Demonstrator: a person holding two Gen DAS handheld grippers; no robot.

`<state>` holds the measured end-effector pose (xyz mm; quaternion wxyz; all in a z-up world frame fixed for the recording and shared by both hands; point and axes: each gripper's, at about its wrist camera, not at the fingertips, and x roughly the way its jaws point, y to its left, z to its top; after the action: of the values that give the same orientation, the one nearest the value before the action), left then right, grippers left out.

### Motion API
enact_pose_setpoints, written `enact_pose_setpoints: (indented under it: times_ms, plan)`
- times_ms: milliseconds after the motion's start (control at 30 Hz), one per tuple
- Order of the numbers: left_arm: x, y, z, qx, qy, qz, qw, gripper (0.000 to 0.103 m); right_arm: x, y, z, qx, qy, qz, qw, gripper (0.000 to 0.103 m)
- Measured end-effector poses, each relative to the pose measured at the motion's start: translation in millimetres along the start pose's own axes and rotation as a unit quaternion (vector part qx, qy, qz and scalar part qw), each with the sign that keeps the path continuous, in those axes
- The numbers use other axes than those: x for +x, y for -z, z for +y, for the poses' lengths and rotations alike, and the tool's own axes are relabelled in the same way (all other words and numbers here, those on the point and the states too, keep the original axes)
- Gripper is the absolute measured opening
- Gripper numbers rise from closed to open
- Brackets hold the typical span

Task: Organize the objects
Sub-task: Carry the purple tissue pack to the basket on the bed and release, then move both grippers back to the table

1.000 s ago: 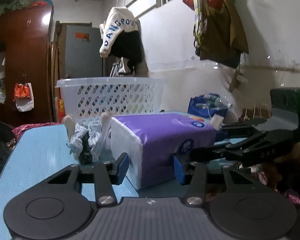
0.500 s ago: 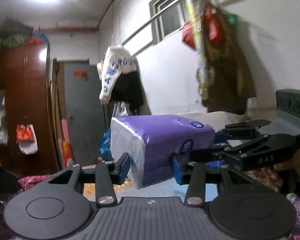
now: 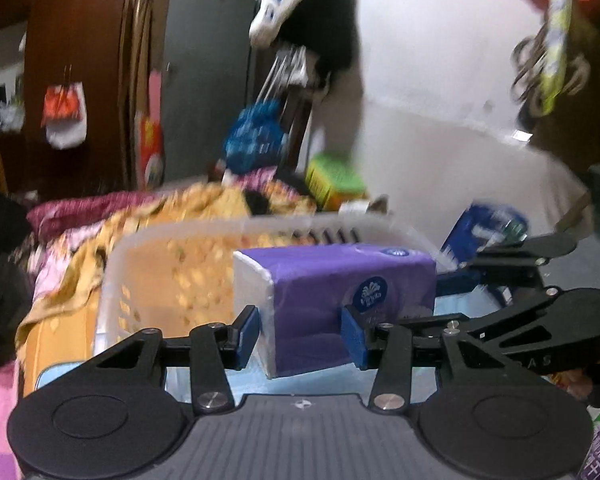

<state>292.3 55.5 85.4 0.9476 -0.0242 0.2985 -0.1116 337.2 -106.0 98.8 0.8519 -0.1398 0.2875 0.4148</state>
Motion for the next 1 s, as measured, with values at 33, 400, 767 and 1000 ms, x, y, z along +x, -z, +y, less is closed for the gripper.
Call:
enact_pose_setpoints:
  times_ms: [33, 400, 767, 1000]
  plan:
    - [4, -2, 1, -0.001, -0.008, 0.009, 0.9999, 0.05, 4, -2, 1, -0.004, 0.006, 0.011, 1.0, 0.054]
    - [8, 1, 0, -0.016, -0.025, 0.008, 0.9995, 0.06, 0, 5, -1, -0.027, 0.031, 0.008, 0.999, 0.068]
    - [-113, 74, -31, 0.001, -0.041, -0.167, 0.9851, 0.103, -119, 71, -9, 0.026, 0.022, -0.174, 0.984, 0.103]
    - [-113, 185, -50, -0.026, -0.003, -0.119, 0.9926, 0.103, -147, 193, -8, 0.067, 0.093, -0.167, 0.979, 0.103]
